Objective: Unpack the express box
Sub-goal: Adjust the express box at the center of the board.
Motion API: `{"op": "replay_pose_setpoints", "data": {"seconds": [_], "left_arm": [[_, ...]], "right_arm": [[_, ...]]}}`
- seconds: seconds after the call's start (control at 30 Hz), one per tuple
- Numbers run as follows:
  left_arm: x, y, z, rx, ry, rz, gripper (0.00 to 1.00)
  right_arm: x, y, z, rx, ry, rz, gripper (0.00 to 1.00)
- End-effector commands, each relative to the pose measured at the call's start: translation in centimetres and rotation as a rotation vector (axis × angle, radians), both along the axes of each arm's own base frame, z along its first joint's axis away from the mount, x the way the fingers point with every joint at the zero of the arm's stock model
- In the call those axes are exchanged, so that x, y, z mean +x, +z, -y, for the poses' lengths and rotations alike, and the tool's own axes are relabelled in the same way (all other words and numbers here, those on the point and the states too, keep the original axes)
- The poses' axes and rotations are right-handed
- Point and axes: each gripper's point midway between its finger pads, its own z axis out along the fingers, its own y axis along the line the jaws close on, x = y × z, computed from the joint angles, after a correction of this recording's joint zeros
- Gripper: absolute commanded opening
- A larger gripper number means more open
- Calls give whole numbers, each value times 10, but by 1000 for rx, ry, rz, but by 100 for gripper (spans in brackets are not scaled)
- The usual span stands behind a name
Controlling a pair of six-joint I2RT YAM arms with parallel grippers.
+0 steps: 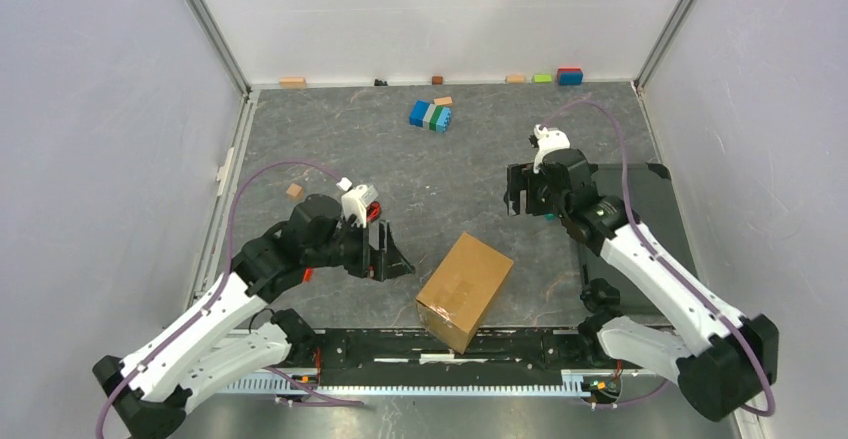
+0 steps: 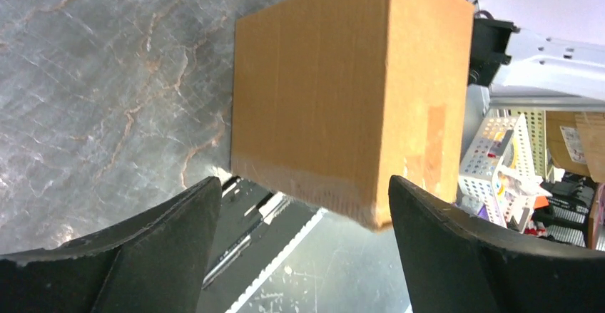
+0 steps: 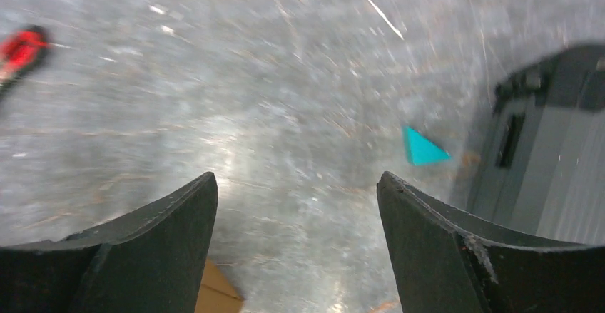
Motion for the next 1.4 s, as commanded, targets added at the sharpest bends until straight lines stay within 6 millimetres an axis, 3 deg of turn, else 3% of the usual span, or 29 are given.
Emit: {"op": "replay_pose_setpoints", "data": {"seconds": [0.0,0.27,0.4,0.53,0.7,0.83,0.93,1.07,1.23,1.37], "left_arm": [[-43,9,-10,6,-112,-43,91],[-80,-9,-8,57,-235,-72,88],[-78,-30,4,104,-239,-70,88],[-59,-35,27,59,-186,-39,89],[-38,-33,42,37,-117,11,89],[-30,-26,49,22,-98,32,89],[-26,-24,54,28,-103,47,89],[-22,-20,62,20,-110,53,89],[-13,-2,70,3,-109,99,89],[-5,9,83,4,-128,127,90]], "right_arm": [[-11,50,-27,41,123,91,86],[-46,84,-61,74,293,146,82],[-67,88,-71,90,398,147,81],[-84,92,-72,101,463,152,82],[-99,81,-71,98,510,114,82],[-100,50,-64,35,491,26,79],[-90,33,-44,-51,373,-5,71],[-91,24,-38,-72,333,-30,65],[-90,3,-10,-191,230,-83,61],[-89,-5,-7,-210,209,-91,60]]}}
